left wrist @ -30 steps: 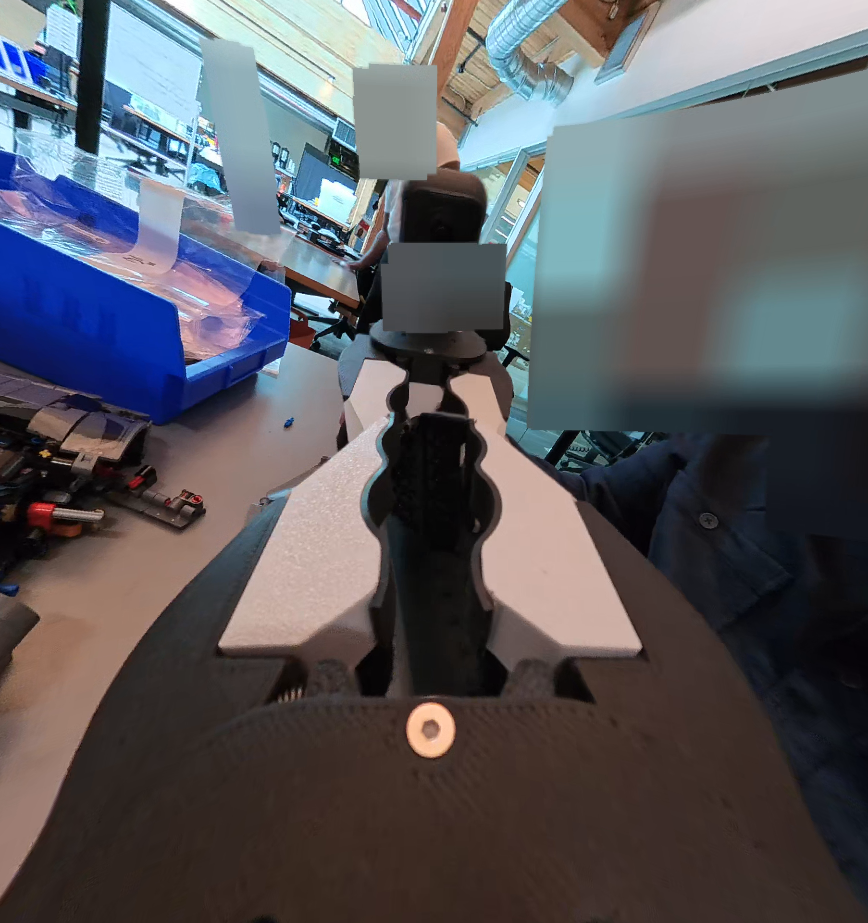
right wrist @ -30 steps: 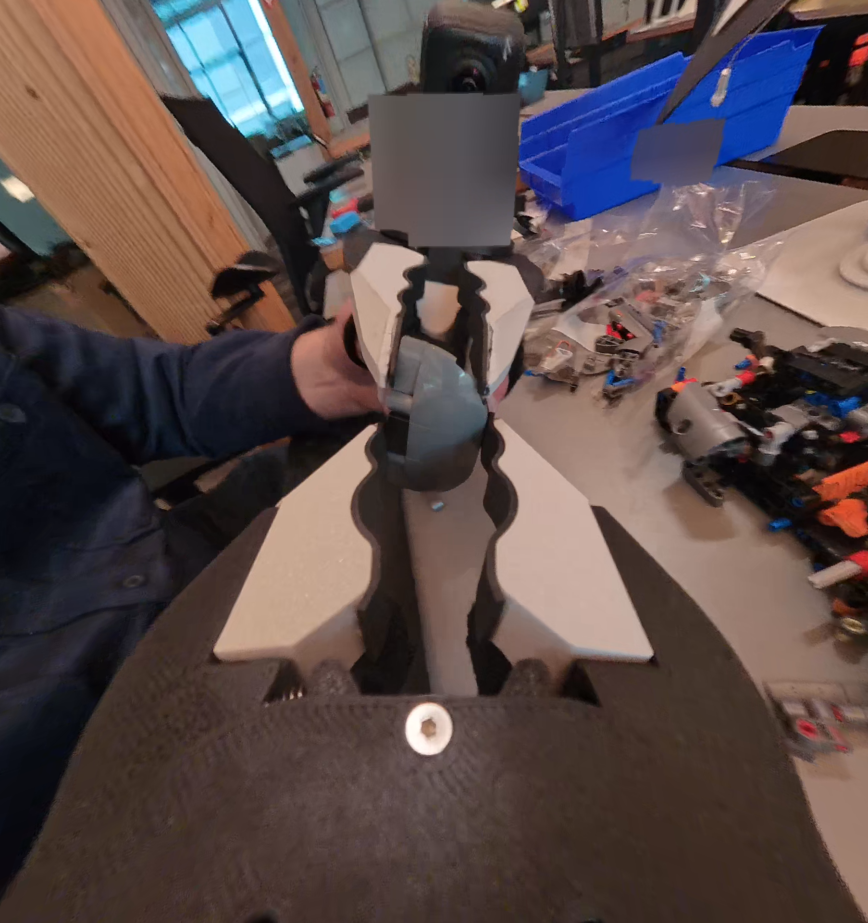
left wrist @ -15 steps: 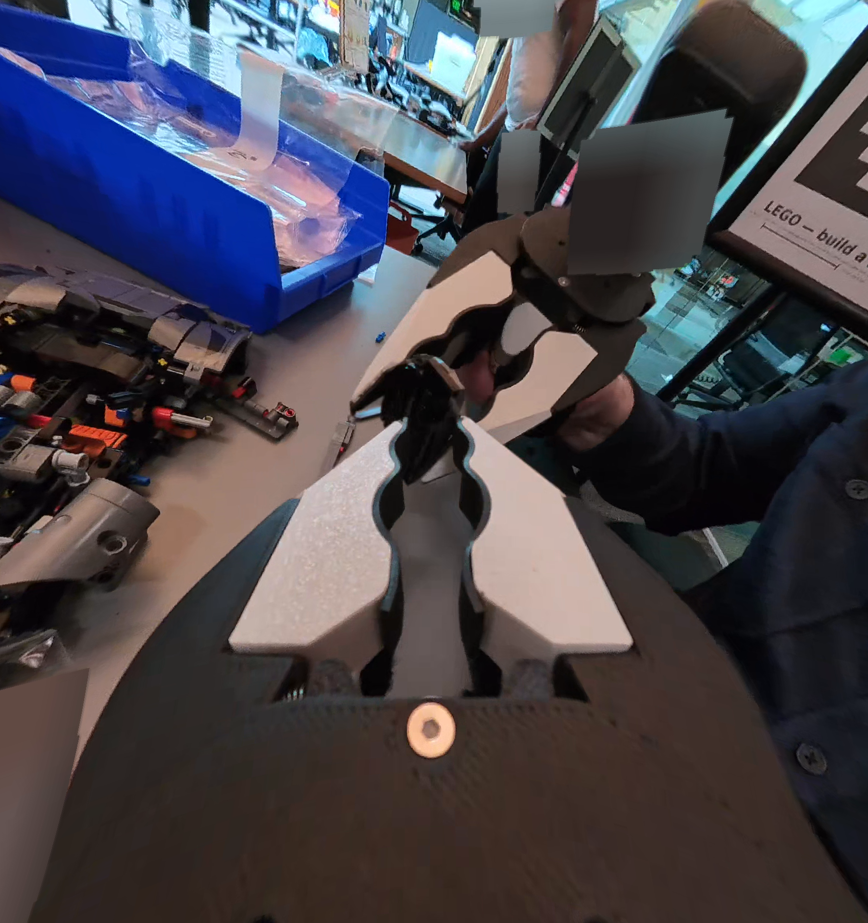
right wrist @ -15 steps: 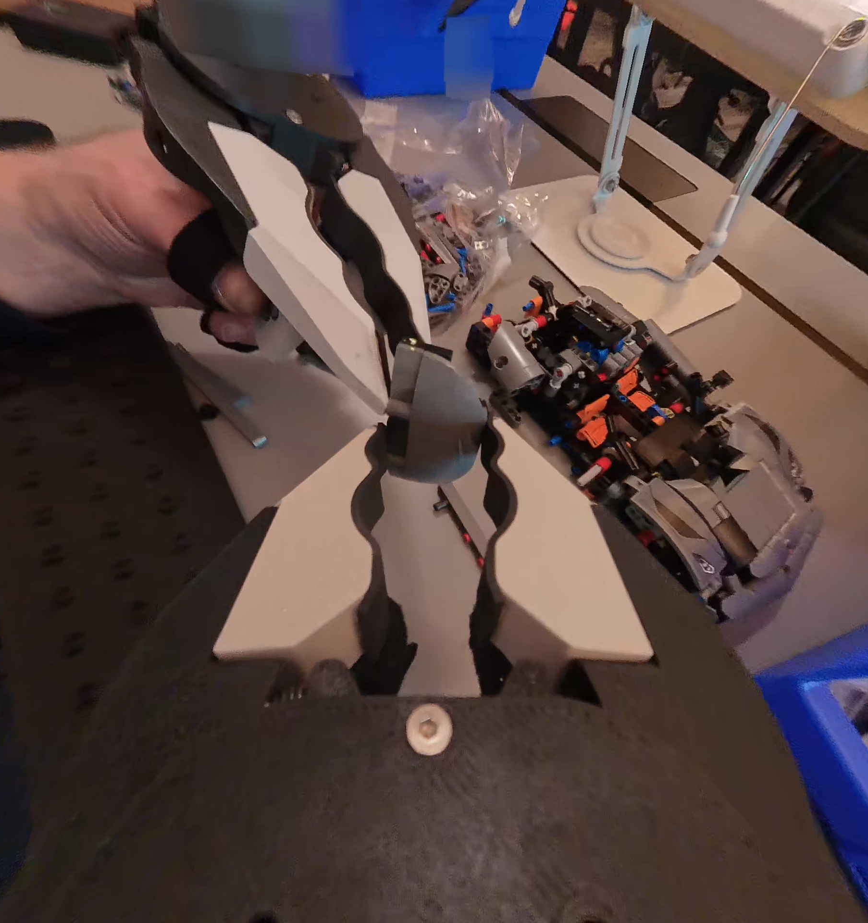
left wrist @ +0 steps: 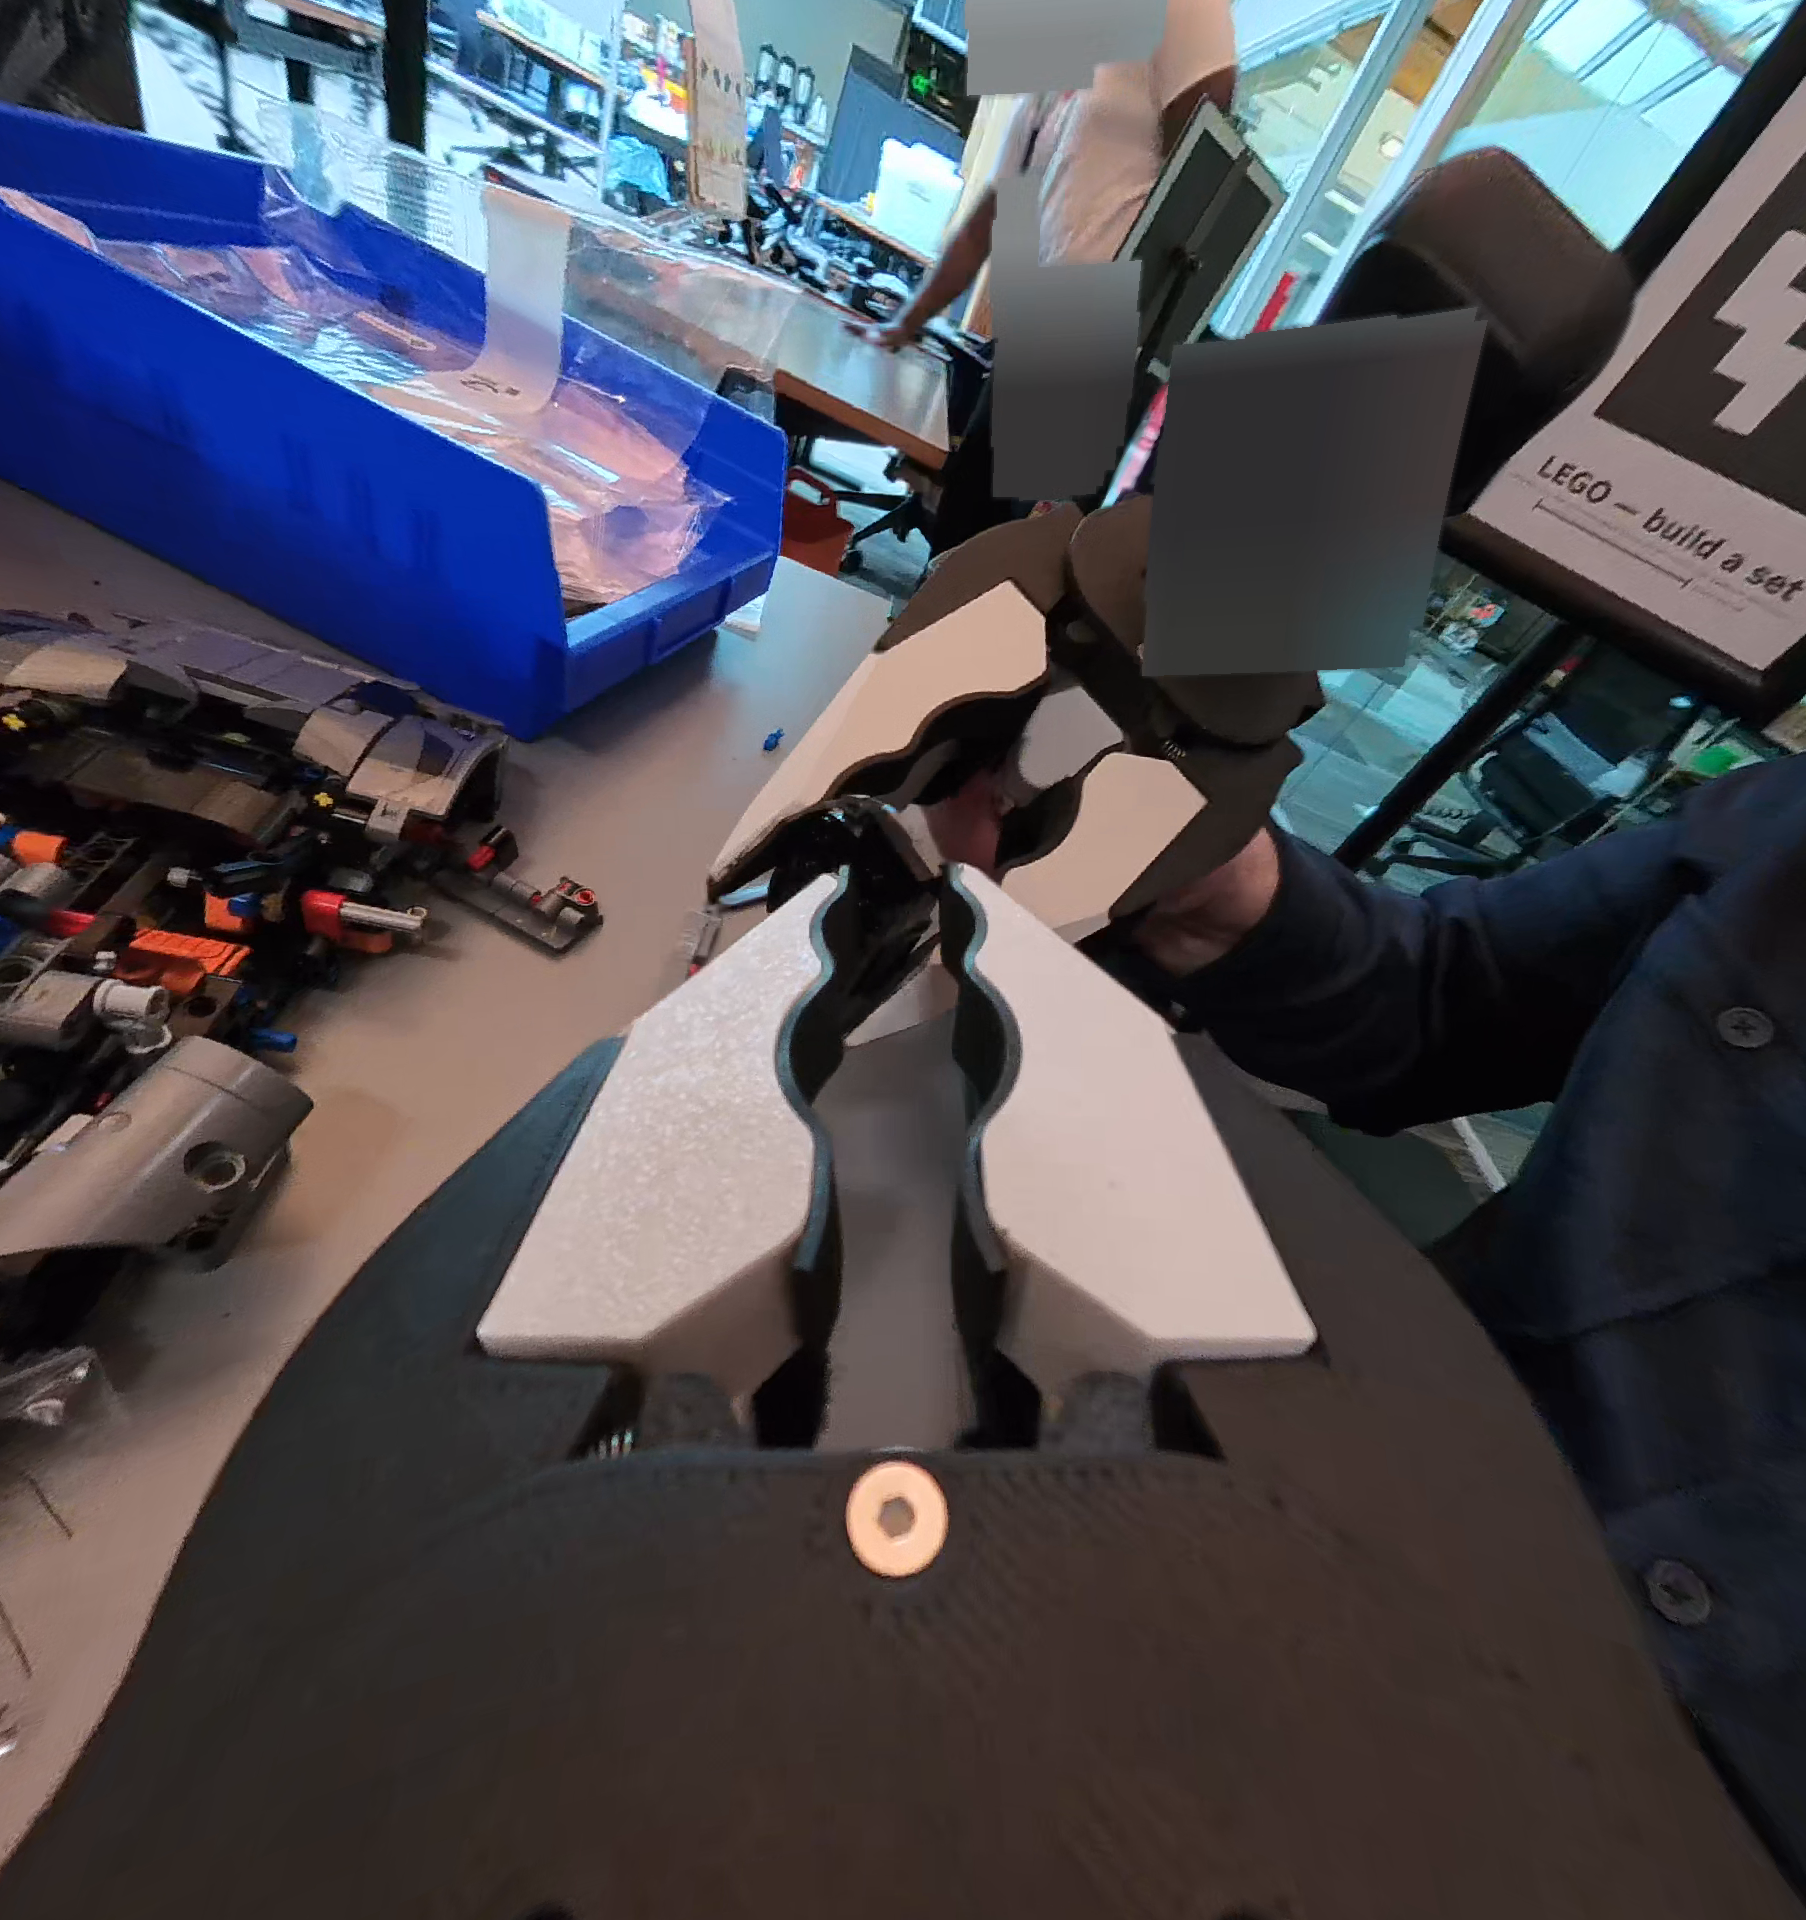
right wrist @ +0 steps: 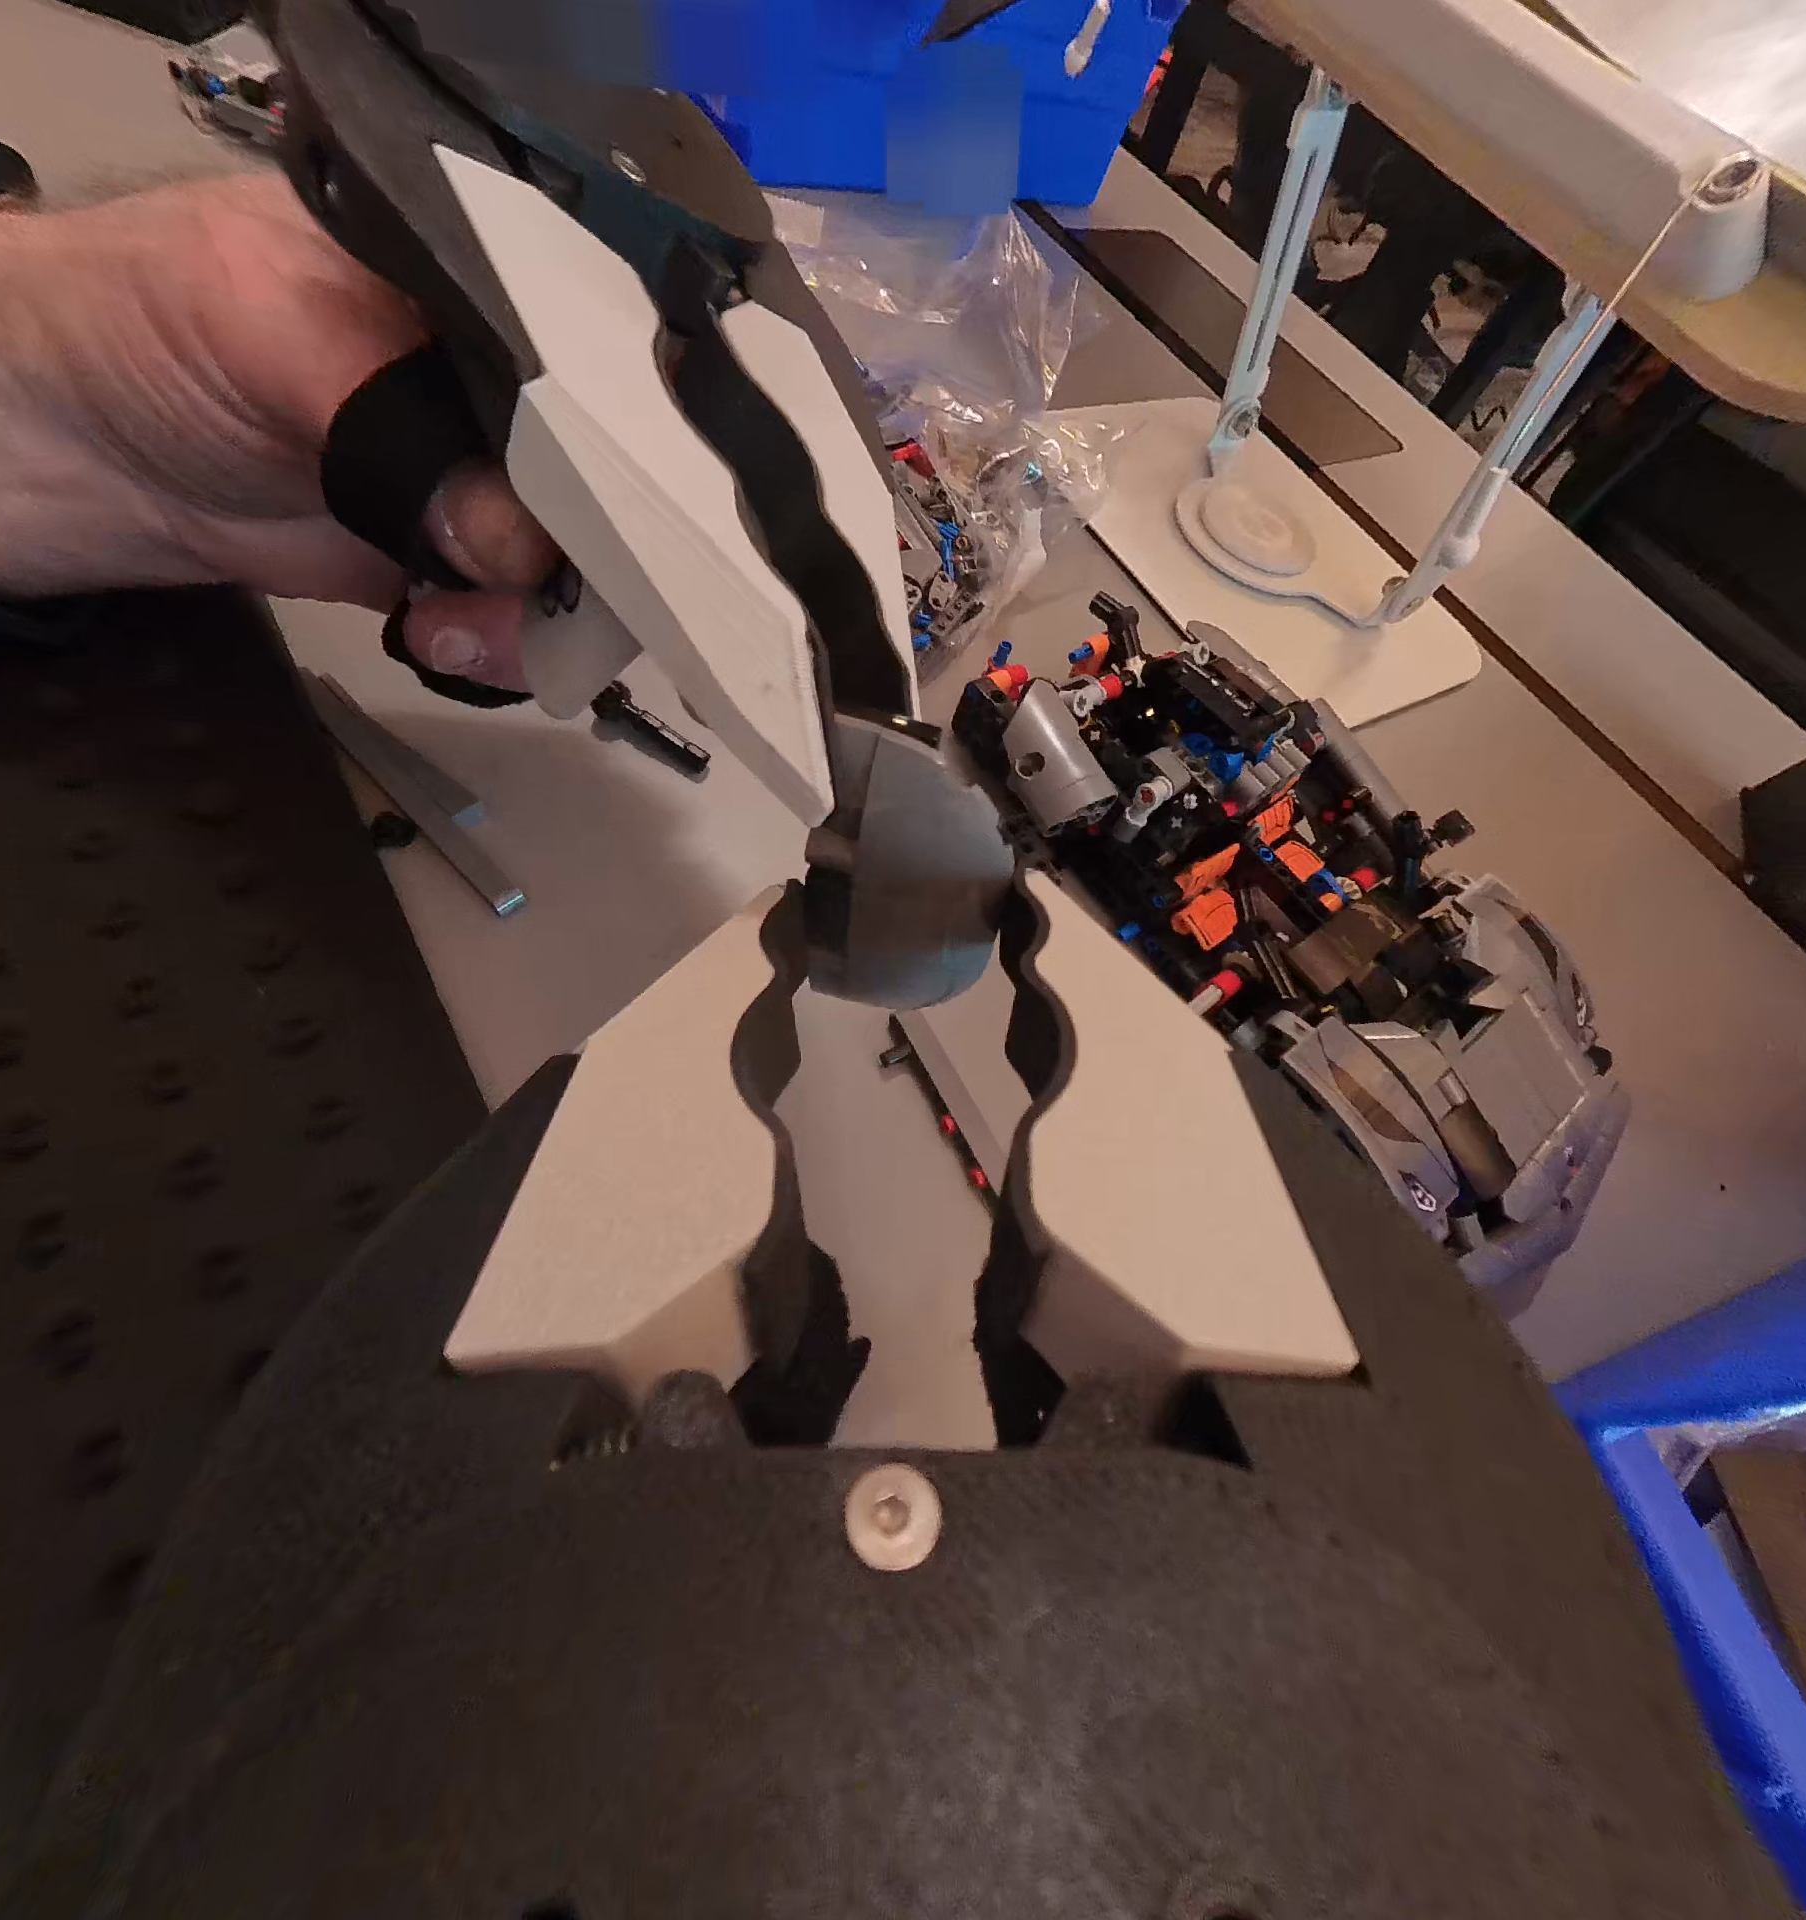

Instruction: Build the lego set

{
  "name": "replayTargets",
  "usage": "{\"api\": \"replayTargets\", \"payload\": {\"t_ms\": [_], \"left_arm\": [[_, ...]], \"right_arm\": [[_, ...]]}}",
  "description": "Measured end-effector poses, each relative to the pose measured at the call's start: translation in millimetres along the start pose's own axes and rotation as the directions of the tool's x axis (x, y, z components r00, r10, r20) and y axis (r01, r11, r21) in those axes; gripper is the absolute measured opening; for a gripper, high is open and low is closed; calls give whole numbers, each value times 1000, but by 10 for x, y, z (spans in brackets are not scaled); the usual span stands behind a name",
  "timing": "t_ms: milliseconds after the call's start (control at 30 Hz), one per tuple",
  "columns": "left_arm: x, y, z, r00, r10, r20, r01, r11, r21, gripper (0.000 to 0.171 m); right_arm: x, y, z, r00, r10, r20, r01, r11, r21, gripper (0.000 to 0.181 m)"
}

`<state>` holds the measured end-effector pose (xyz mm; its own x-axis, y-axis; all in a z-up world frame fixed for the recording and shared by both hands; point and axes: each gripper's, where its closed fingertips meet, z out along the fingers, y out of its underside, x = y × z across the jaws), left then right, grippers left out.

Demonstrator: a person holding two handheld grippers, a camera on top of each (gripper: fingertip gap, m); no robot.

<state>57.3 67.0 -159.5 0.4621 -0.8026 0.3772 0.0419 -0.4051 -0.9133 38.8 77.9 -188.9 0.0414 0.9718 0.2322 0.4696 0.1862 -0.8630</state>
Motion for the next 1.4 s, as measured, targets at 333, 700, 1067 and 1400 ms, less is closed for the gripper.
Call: {"api": "replayTargets", "payload": {"t_ms": [333,700,1067,1400], "left_arm": [[183,-80,-74,973,-97,-210,113,991,66,12],[190,52,-53,974,222,-44,-225,972,-73,6],[119,258,24,931,364,11,-354,911,-213,7],[126,162,2,989,136,-58,-141,984,-105,7]], "right_arm": [[-126,-173,-172,989,0,149,-23,988,152,35],[-159,-212,-421,966,-71,247,8,969,246,19],[-230,-40,-298,966,-206,159,183,972,150,11],[-223,-117,-329,938,-345,27,339,931,139,9]]}}
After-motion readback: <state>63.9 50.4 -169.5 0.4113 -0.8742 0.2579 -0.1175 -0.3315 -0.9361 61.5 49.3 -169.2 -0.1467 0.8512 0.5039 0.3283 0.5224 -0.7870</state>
